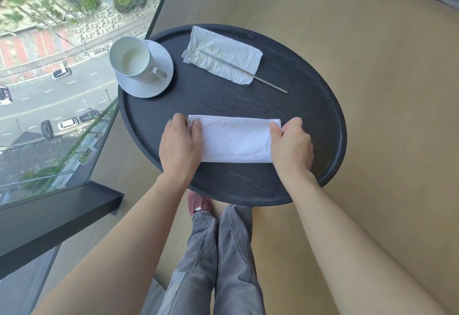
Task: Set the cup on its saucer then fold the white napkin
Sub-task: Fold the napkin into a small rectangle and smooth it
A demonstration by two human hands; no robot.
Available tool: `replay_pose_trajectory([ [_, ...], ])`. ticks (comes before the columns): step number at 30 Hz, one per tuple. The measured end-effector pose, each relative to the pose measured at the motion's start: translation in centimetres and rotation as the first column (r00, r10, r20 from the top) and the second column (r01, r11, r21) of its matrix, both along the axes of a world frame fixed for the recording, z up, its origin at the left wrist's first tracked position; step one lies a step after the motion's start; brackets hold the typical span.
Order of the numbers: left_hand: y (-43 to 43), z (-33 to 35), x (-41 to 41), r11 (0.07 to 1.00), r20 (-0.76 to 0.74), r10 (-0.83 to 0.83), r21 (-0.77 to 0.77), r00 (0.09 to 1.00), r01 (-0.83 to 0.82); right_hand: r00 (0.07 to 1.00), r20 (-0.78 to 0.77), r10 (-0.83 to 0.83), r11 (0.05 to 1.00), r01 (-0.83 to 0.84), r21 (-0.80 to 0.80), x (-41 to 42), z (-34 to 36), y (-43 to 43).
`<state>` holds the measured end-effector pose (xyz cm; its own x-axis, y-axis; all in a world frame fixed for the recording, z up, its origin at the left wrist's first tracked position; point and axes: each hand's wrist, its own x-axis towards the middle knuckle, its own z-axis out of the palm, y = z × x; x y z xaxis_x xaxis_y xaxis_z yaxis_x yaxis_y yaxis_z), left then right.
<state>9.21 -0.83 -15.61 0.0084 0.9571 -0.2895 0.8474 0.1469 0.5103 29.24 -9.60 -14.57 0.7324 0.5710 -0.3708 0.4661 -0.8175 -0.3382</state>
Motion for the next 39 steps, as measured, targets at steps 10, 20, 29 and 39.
replay_pose_trajectory([
  [10, -5.3, 0.0, 0.7, 0.748, -0.151, -0.594, 0.259, 0.79, 0.611, 0.85, 0.225, 0.477, 0.836, -0.518, 0.181, -4.4, -0.8, -3.2],
  [20, -4.0, -2.7, 0.9, 0.62, -0.354, -0.723, 0.049, 0.594, 0.783, 0.817, 0.196, 0.543, 0.837, -0.546, -0.044, -4.0, -3.0, -3.8],
  [29, -3.6, -2.9, 0.7, 0.599, -0.349, -0.749, 0.004, 0.563, 0.801, 1.0, 0.014, 0.011, 0.996, -0.012, 0.083, -3.5, 0.7, -2.9],
  [39, -3.7, -2.6, 0.8, 0.602, -0.361, -0.726, 0.076, 0.585, 0.795, 0.904, -0.423, -0.065, 0.979, 0.139, 0.146, 0.8, 1.4, -3.5],
])
